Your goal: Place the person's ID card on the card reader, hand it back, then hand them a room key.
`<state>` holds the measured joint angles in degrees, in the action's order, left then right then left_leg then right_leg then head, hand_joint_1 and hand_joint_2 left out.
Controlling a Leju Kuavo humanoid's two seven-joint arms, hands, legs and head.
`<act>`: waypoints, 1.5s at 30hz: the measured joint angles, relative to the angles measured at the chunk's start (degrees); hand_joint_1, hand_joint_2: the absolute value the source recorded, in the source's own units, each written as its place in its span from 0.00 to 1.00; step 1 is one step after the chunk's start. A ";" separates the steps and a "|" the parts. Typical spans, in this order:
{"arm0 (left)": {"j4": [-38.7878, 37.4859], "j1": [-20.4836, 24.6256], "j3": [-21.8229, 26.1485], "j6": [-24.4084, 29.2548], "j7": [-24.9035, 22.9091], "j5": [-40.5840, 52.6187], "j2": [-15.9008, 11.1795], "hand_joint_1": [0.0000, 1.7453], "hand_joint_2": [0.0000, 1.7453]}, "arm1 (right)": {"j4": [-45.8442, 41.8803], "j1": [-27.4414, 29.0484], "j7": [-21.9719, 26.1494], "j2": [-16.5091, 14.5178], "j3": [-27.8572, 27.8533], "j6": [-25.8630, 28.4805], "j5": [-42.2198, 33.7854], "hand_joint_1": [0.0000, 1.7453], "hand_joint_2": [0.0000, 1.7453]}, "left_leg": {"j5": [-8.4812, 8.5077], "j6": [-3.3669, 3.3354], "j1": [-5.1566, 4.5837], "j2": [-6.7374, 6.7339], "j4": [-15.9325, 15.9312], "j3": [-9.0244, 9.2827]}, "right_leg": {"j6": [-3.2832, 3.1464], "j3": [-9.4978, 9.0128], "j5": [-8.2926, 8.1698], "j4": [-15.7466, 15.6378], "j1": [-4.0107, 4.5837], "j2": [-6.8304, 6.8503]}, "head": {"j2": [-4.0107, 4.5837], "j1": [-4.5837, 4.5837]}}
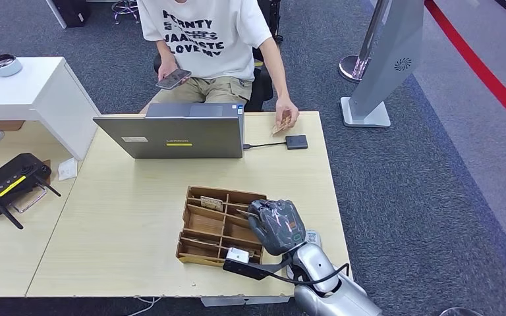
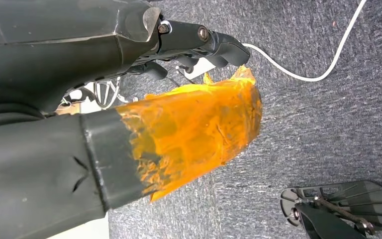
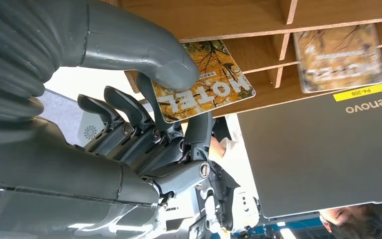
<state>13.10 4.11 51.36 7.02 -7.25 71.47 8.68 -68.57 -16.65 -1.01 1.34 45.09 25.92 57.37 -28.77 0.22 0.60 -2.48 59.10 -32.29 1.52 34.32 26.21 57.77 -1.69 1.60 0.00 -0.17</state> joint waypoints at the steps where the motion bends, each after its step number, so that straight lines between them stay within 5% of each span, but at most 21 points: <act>1: 0.01 0.00 0.00 0.00 0.01 -0.01 0.00 0.00 0.00 | -0.03 0.03 0.20 -0.03 -0.05 0.25 -0.11 1.00 1.00 | 0.00 0.00 0.00 0.00 0.00 0.00 | 0.00 0.00 0.00 0.00 0.00 0.00 | 0.00 0.00; 5: 0.00 -0.02 0.00 0.13 0.12 -0.02 0.03 0.00 0.00 | -2.31 1.66 5.92 -0.82 -1.64 6.24 -1.77 1.00 1.00 | 0.00 0.00 0.00 0.02 0.00 0.00 | 0.00 0.00 0.00 0.00 0.01 0.01 | 0.00 -0.02; 9: -0.17 -0.12 0.00 0.80 0.14 0.10 0.14 0.00 0.00 | -13.88 9.16 26.42 -6.82 -9.82 11.19 -10.05 1.00 1.00 | -0.03 0.03 0.02 0.04 -0.01 -0.04 | -0.05 0.06 0.08 0.02 0.02 0.02 | 0.00 0.02; 11: -0.33 -0.13 0.00 1.03 0.06 0.22 0.30 0.00 0.00 | -21.55 12.55 33.05 -10.32 -14.05 11.24 -16.55 1.00 1.00 | -0.07 0.07 0.02 0.05 -0.02 -0.05 | -0.08 0.08 0.15 0.03 0.03 0.03 | 0.00 0.01; 16: -0.44 -0.15 0.00 1.31 -0.07 0.37 0.63 0.00 0.00 | -36.85 16.69 36.16 -14.19 -18.87 11.20 -24.25 1.00 1.00 | -0.13 0.08 0.01 0.01 -0.02 -0.02 | -0.04 0.03 0.19 0.01 0.00 0.00 | 0.00 -0.01; 24: -0.44 -0.06 0.00 1.54 -0.07 0.37 0.79 0.00 0.00 | -46.11 18.95 36.74 -15.84 -20.73 11.15 -25.15 1.00 1.00 | -0.14 0.07 0.00 0.01 -0.01 0.04 | -0.03 -0.01 0.17 0.00 0.00 -0.01 | 0.00 -0.01; 35: -0.44 -0.04 0.00 1.73 0.08 0.20 0.90 0.00 0.00 | -46.71 18.82 35.52 -16.13 -21.38 11.13 -25.48 1.00 1.00 | -0.14 0.08 0.02 0.01 -0.02 0.02 | -0.04 -0.02 0.18 0.01 0.01 -0.01 | 0.00 -0.01; 39: -0.44 0.00 0.00 1.64 0.15 0.82 0.88 0.00 0.00 | -43.56 15.54 28.85 -15.25 -19.99 11.03 -22.76 1.00 1.00 | -0.13 0.08 0.02 -0.02 -0.02 0.03 | -0.04 -0.04 0.16 0.02 0.01 -0.04 | 0.00 -0.01; 45: -0.44 0.56 -0.27 0.44 -0.13 2.82 0.81 0.00 0.00 | -30.53 2.25 12.17 -11.43 -13.32 7.23 -11.32 1.00 1.00 | -0.04 0.11 0.02 -0.10 -0.01 0.08 | -0.07 -0.04 0.03 0.04 0.01 -0.10 | 0.00 -0.01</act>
<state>12.66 4.67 51.10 7.45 -7.38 74.29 9.49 -99.10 -14.40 11.16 -10.09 31.76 33.15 46.06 -28.82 0.33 0.62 -2.59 59.09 -32.21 1.44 34.28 26.24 57.80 -1.68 1.49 0.00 -0.18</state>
